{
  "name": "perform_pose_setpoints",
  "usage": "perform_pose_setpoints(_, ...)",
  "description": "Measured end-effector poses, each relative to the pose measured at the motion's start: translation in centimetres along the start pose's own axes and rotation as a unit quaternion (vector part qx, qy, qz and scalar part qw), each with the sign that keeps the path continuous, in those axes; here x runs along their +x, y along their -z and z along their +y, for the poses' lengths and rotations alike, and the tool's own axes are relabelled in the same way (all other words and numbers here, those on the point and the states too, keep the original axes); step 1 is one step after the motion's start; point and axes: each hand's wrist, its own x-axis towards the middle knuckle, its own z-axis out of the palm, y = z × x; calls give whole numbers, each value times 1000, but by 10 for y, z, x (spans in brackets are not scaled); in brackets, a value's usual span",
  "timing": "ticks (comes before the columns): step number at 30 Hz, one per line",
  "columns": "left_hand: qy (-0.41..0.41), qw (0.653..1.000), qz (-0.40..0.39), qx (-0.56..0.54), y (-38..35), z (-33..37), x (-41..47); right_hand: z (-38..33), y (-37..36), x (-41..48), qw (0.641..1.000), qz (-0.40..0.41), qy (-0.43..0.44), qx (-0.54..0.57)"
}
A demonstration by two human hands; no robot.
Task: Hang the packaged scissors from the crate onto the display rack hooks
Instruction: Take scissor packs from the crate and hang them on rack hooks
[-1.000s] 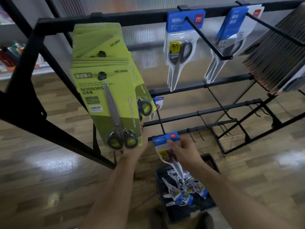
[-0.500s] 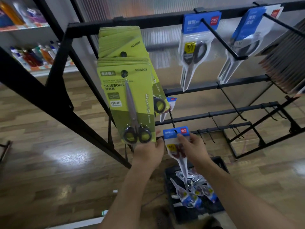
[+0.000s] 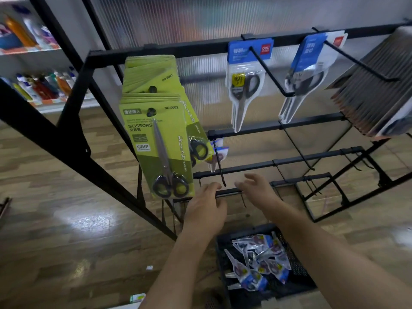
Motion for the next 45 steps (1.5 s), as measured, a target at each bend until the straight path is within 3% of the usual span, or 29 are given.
perform_pose_setpoints(5, 6, 999, 19, 45, -12, 24, -5, 32, 48, -38, 981, 0, 79, -176)
perform_pose_setpoints(10, 57, 996, 45, 51, -47, 42, -25, 60, 100, -73, 959, -19, 103, -265)
perform_pose_setpoints(15, 12, 998, 14, 62, -123, 68, -57, 128, 158, -90, 951, -42, 70, -299)
perform_pose_setpoints(23, 14, 986, -78, 148, -271, 60, -68, 283, 204, -63, 925, -116, -21, -362)
perform_pose_setpoints(29, 21, 969, -129, 208, -424, -54, -18, 437, 127, 45, 899, -195, -37, -390)
perform_pose_setpoints(35, 26, 940, -233, 246, -607, -221, 64, 651, -14, 197, 874, -279, -103, -384)
perform_pose_setpoints(39, 47, 911, -306, 274, -710, -312, 115, 748, -80, 261, 838, -312, -165, -417)
perform_pose_setpoints(43, -48, 880, -325, 342, -788, -370, 154, 832, -124, 307, 783, -336, -176, -494)
perform_pose_setpoints(45, -85, 877, -314, 354, -812, -384, 164, 862, -142, 317, 789, -309, -194, -495)
